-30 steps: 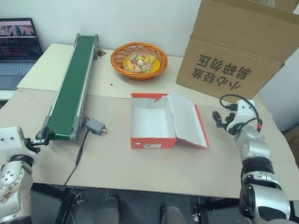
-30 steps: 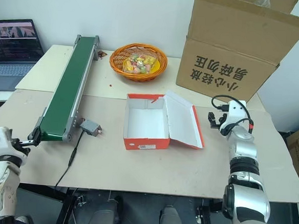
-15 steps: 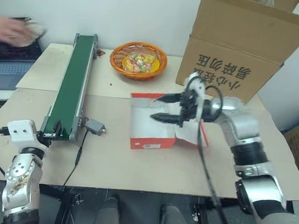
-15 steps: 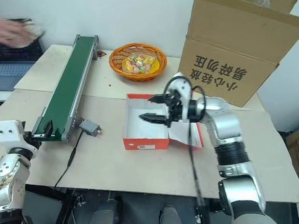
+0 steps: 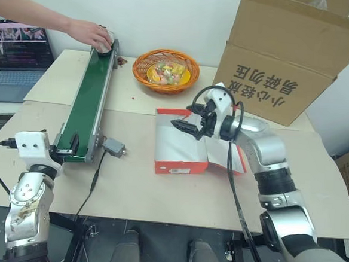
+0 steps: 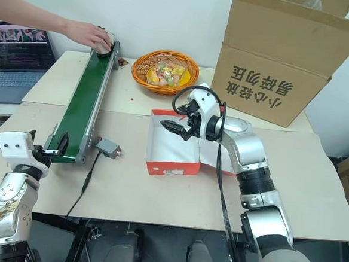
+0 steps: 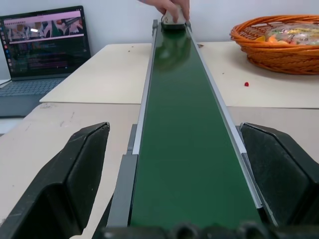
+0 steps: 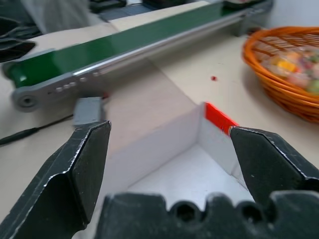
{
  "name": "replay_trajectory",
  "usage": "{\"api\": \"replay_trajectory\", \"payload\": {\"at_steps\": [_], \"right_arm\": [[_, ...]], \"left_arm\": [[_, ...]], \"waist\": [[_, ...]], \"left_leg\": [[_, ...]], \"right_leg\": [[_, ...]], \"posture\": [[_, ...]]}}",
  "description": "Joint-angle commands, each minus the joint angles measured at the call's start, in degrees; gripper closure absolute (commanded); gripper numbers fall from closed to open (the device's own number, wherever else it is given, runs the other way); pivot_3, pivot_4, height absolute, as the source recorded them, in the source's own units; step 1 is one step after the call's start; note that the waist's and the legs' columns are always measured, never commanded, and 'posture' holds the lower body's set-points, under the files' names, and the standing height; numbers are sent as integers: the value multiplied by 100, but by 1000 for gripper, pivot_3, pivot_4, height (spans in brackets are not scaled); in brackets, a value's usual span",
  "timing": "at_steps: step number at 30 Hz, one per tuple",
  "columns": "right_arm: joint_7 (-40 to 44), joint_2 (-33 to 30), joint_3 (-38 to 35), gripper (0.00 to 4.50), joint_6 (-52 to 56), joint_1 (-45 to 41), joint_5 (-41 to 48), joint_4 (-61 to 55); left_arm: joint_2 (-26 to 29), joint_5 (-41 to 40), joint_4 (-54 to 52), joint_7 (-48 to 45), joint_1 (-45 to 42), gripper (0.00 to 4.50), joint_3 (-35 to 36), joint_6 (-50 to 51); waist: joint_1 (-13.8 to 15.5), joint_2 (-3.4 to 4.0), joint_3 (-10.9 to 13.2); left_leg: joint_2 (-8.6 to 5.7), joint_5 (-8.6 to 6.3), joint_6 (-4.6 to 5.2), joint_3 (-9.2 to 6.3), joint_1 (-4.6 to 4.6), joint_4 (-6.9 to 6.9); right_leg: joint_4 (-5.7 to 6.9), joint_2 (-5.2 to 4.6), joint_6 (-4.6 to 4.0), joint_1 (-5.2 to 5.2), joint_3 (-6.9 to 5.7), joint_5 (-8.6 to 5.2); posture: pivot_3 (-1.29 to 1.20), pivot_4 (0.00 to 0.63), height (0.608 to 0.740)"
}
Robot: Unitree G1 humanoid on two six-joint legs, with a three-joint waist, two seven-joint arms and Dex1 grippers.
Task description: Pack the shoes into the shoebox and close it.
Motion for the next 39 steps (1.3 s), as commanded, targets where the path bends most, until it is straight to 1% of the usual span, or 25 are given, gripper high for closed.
{"api": "replay_trajectory", "payload": {"at_steps": [1, 5, 8, 12, 17, 22, 27, 31, 39], "right_arm": [[-439, 10, -162, 48, 239, 158, -32, -705], [-892, 99, -116, 48, 432, 475, -131, -1246], [-1017, 135, -151, 48, 451, 628, -82, -1524], [-941, 94, -185, 48, 388, 775, 37, -1758], [-745, -127, -132, 48, 342, 916, 25, -1875], [-735, -102, -149, 48, 338, 887, 53, -1872], [-756, -63, -181, 48, 333, 872, 50, -1850], [-822, -15, -205, 48, 347, 863, 35, -1823], [-964, 94, -202, 48, 482, 952, 98, -2010]], "left_arm": [[17, 70, -289, 56, -9, 0, -31, 25], [-6, 68, -361, 79, -2, 0, -94, 61], [-14, 58, -368, 83, -25, 0, -134, 90], [-8, 37, -369, 68, -43, 0, -157, 112], [16, 30, -324, 116, -164, 0, -167, 220], [16, 46, -330, 294, -408, 0, -259, 642], [-99, -304, -347, 474, -739, 0, -116, 1261], [122, -17, -277, 544, -874, 0, -343, 1666], [108, 238, -370, 648, -867, 0, -433, 1714]], "waist": [[5, 0, 0], [2, 0, 0], [0, 0, 0], [0, 0, 0], [7, 0, 0], [1, 0, 0], [4, -1, 1], [0, -1, 1], [1, -1, 1]], "left_leg": [[0, 0, 0, 0, -1, 0], [0, 0, 0, 1, -2, 0], [0, 0, 0, 1, -2, 0], [0, 0, 0, 1, -2, 0], [0, 0, 0, 1, -2, 1], [1, 0, 0, 1, -2, 0], [0, 0, 0, 1, -3, 1], [0, 0, 0, 1, -2, 1], [0, 0, 0, 0, -2, 1]], "right_leg": [[0, 0, 0, -1, 0, 0], [0, -1, 0, -2, 0, 0], [-1, -1, 0, -1, 0, 0], [-1, -1, 0, -2, 0, 0], [-6, -3, 1, 1, -1, 0], [-5, -2, 1, 0, -1, 0], [-7, -1, 2, 2, -1, -1], [-6, 0, 3, 3, -1, 0], [-6, 0, 3, 2, -1, 0]], "posture": [[0, 150, 721], [0, 150, 721], [0, 150, 721], [0, 150, 721], [0, 150, 721], [0, 150, 721], [0, 150, 721], [0, 150, 721], [0, 150, 721]]}}
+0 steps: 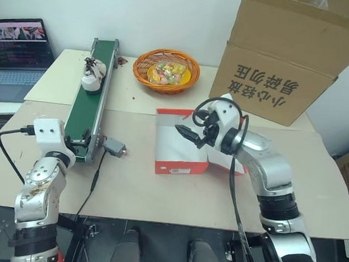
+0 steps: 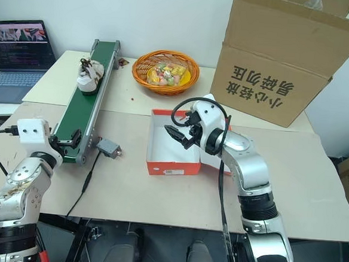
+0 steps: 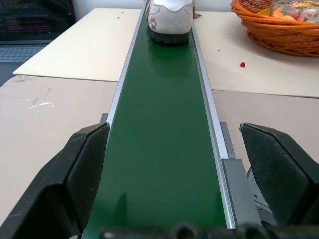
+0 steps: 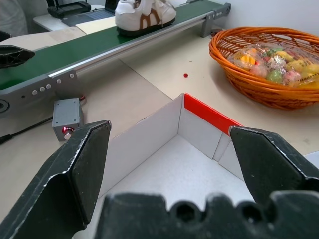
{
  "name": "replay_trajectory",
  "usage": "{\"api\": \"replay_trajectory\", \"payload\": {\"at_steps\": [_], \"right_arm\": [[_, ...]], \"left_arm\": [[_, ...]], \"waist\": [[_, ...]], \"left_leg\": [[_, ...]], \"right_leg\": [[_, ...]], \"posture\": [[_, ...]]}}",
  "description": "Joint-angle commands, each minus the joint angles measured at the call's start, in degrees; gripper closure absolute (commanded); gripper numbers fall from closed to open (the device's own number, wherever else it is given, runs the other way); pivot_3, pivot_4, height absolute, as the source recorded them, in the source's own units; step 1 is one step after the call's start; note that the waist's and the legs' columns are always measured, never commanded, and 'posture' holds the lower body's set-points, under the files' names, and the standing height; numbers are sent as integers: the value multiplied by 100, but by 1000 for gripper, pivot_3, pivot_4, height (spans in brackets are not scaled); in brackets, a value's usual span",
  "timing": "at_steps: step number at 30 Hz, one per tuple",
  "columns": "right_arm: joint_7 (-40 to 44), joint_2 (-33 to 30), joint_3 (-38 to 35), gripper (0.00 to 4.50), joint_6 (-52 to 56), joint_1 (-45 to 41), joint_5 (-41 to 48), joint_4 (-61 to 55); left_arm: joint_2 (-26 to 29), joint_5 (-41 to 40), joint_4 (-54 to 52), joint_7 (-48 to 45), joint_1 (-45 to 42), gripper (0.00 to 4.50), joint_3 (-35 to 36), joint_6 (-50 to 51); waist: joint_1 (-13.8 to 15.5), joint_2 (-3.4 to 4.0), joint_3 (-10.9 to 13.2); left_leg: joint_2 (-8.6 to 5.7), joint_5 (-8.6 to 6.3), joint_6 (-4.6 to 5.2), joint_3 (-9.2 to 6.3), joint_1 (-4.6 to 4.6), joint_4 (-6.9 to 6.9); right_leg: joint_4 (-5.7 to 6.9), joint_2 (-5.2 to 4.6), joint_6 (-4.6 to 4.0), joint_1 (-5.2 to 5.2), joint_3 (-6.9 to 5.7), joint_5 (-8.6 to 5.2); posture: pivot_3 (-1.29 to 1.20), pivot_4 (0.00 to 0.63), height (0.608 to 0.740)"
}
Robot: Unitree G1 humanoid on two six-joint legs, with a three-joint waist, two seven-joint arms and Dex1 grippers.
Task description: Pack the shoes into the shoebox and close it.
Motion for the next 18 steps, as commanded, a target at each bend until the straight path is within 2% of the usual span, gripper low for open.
{"api": "replay_trajectory", "payload": {"at_steps": [1, 18], "right_arm": [[-18, 14, -120, 48, 25, 24, 153, -314], [-54, 35, -135, 48, 101, 54, 155, -342]], "left_arm": [[64, 164, -238, 41, -20, 0, -62, -38], [-205, 115, -126, -10, -103, 0, -11, -165]], "waist": [[3, 0, 0], [2, 0, 0]], "left_leg": [[0, 0, 0, 0, 0, 0], [0, 0, 0, 0, 0, 0]], "right_leg": [[0, 0, 0, 0, 0, 0], [-1, -1, 0, 0, 0, 0]], "posture": [[0, 150, 721], [0, 150, 721]]}}
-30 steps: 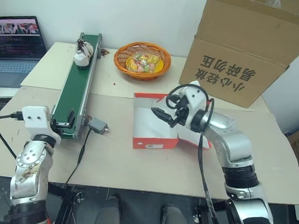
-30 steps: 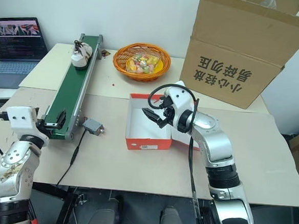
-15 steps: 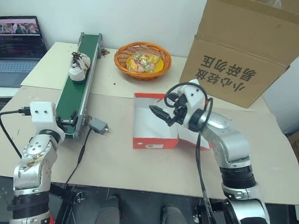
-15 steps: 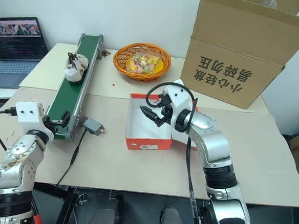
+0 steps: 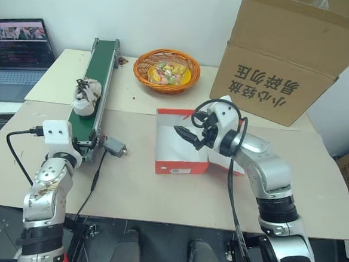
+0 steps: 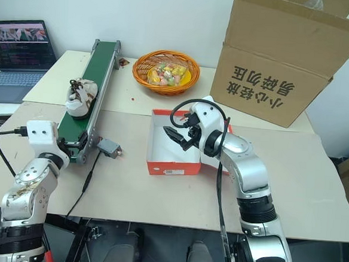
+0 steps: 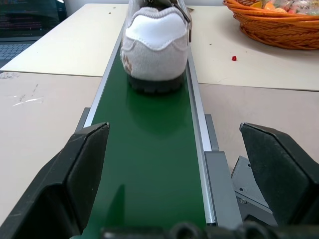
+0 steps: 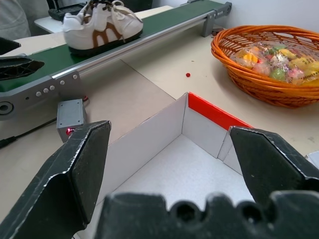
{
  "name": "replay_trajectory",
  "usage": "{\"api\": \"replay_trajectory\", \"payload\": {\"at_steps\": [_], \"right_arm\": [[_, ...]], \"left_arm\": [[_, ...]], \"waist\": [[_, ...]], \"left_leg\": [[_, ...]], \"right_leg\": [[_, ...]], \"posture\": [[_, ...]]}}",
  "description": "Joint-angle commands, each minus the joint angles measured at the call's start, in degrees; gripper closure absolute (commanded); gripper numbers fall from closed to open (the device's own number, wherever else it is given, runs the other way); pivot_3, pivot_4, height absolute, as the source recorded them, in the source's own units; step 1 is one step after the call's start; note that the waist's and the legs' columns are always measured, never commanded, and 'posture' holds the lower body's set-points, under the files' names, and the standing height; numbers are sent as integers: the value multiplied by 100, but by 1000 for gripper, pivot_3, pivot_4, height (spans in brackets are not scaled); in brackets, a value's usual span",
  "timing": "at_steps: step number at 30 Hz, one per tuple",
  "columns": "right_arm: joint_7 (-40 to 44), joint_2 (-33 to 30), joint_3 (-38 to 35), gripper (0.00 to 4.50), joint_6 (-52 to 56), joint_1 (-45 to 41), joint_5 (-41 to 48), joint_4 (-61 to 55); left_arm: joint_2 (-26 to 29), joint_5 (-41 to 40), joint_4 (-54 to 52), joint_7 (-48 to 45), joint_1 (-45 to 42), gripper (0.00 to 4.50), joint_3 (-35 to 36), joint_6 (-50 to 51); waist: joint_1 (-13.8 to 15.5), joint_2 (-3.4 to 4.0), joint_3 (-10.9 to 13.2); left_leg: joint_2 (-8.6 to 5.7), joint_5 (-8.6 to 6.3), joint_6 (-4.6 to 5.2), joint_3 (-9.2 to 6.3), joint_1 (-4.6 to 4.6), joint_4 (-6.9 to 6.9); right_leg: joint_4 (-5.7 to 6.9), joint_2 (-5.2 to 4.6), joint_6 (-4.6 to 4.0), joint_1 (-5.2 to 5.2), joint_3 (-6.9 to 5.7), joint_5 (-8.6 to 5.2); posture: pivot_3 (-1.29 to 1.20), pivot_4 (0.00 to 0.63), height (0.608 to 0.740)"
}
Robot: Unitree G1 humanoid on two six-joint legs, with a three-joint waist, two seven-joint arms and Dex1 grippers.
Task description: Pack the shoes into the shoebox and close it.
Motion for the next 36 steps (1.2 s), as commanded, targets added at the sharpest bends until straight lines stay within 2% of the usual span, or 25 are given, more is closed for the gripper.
{"api": "replay_trajectory", "payload": {"at_steps": [1, 15, 18, 21, 23, 25, 30, 34, 36], "right_arm": [[-27, 8, -146, 48, -16, -51, 142, -257], [-107, -74, -257, 48, 7, -82, 249, -270], [-125, -95, -262, 0, 13, -86, 272, -276], [-139, -110, -269, 0, 9, -92, 286, -272], [-147, -116, -271, 0, 3, -97, 287, -269], [-154, -119, -275, 0, -3, -104, 293, -264], [-167, -101, -260, 0, -15, -136, 290, -251], [-174, -72, -276, 0, -59, -236, 291, -167], [-220, -8, -333, 0, -93, -343, 310, -51]], "left_arm": [[34, 5, -113, -8, -48, 0, 126, -158], [-92, -31, 26, 25, -47, 0, 211, -147], [-124, -51, 31, 17, -72, 757, 246, -253], [-100, -39, 42, 11, -88, 1887, 224, -207], [-86, -31, 46, 11, -91, 2484, 206, -168], [-82, -25, 44, 9, -98, 2871, 195, -161], [-15, 204, -166, 141, -262, 2871, 131, -454], [502, 1355, -815, 227, -588, 2871, -580, -1370], [629, 1721, -1016, 208, -762, 2871, -915, -1543]], "waist": [[0, 0, 0], [2, 0, 0], [9, 0, 0], [10, 0, 0], [14, 0, 0], [18, 0, 0], [18, 0, 0], [21, -8, 5], [33, -8, 5]], "left_leg": [[0, 0, 0, 0, 0, 0], [0, 0, 0, 0, 0, 0], [0, 0, 0, 0, -1, 0], [0, 0, 0, 0, -1, 0], [0, 0, 0, 0, 0, 0], [0, 0, 0, 0, 0, 0], [0, 0, 0, 0, 0, 0], [0, 0, 0, 0, -17, 0], [-1, 0, 0, -1, -56, 0]], "right_leg": [[0, 0, 0, 0, 0, 0], [-1, -1, 0, -1, 0, 0], [-1, -1, 0, 0, 0, 0], [-1, -1, 0, 0, 0, 0], [-1, -1, 0, 0, 0, 0], [-1, -2, 0, 0, -1, 0], [-1, -2, 0, 1, -3, 0], [-2, -1, 0, -9, -3, 1], [-1, -1, 2, -23, -5, 5]], "posture": [[0, 150, 721], [0, 150, 721], [0, 150, 721], [0, 150, 721], [0, 150, 721], [0, 150, 721], [0, 150, 721], [0, 150, 721], [0, 150, 721]]}}
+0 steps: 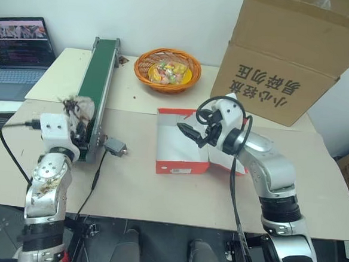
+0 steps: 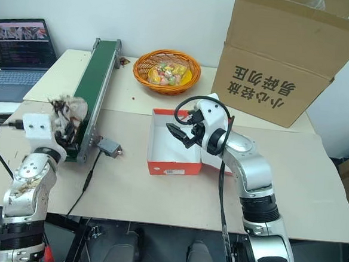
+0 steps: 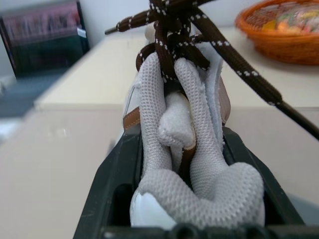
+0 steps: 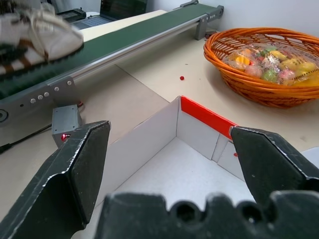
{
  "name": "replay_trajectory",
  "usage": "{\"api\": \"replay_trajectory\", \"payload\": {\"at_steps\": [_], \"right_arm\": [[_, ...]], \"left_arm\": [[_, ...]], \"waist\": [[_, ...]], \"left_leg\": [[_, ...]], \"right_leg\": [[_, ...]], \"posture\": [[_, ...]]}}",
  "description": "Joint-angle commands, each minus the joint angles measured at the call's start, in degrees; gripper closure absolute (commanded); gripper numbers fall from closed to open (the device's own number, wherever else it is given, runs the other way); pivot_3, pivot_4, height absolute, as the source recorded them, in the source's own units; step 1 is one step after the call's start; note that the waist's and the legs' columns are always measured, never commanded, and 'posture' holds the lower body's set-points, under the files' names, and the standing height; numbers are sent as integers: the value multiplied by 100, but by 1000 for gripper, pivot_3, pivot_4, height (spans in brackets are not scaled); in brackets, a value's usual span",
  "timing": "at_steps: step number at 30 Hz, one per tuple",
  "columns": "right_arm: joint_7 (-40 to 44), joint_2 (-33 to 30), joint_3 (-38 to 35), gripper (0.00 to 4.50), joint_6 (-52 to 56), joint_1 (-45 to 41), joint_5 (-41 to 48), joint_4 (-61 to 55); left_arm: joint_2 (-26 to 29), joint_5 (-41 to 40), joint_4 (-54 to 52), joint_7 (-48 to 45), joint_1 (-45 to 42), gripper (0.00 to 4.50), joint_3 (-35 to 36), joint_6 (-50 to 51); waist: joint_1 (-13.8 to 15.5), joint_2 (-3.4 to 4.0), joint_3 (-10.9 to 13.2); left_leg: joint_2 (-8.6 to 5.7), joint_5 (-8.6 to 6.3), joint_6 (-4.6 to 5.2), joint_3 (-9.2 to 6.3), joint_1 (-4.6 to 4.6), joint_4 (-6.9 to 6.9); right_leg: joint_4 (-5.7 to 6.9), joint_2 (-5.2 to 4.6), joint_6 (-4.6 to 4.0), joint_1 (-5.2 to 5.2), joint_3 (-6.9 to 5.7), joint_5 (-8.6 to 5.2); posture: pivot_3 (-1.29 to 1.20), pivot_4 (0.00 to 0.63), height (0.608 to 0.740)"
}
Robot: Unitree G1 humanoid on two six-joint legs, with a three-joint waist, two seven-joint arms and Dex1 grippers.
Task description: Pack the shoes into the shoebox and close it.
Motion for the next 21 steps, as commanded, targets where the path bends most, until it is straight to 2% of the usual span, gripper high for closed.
{"api": "replay_trajectory", "payload": {"at_steps": [1, 3, 6, 9, 13, 21], "right_arm": [[-218, 224, -366, 0, -14, -413, 209, 118], [-516, 694, -940, 0, 398, -810, 805, 490], [-976, 1464, -2245, 0, 1703, -1614, 2501, 1389], [-1461, 1627, -3200, 0, 3045, -2287, 3469, 2657], [-1554, 1492, -3486, 0, 4073, -2608, 3869, 3450], [-1625, 1821, -3378, 0, 3956, -2806, 3784, 3614]], "left_arm": [[269, 796, -794, -63, -441, 2871, -654, -677], [284, 997, -862, -295, -567, 2871, -1112, -822], [19, 978, -803, -588, -602, 2871, -1693, -1102], [-184, 985, -615, -796, -577, 2871, -2044, -1417], [-401, 905, -368, -895, -572, 2871, -2115, -1626], [-647, 912, -270, -1015, -688, 2871, -2134, -1695]], "waist": [[5, 0, 0], [0, 1, 0], [-33, 3, -1], [-40, 3, 0], [-20, 4, 0], [-28, 4, 0]], "left_leg": [[-1, 0, 0, 0, -12, 2], [-2, 2, -3, 0, -18, 3], [0, 3, -3, 0, -14, 2], [8, 4, -2, -2, -16, 2], [9, 5, 0, -2, -22, 4], [9, 9, 7, -7, -52, 23]], "right_leg": [[0, 0, 1, -10, 0, 2], [1, 1, 5, -17, 1, 5], [12, 8, 11, -18, 3, 9], [15, 16, 21, -19, 3, 18], [12, 15, 5, -20, 3, 8], [19, 19, 43, -42, 3, 29]], "posture": [[0, 150, 721], [0, 150, 721], [0, 150, 721], [0, 150, 721], [0, 150, 721], [0, 150, 721]]}}
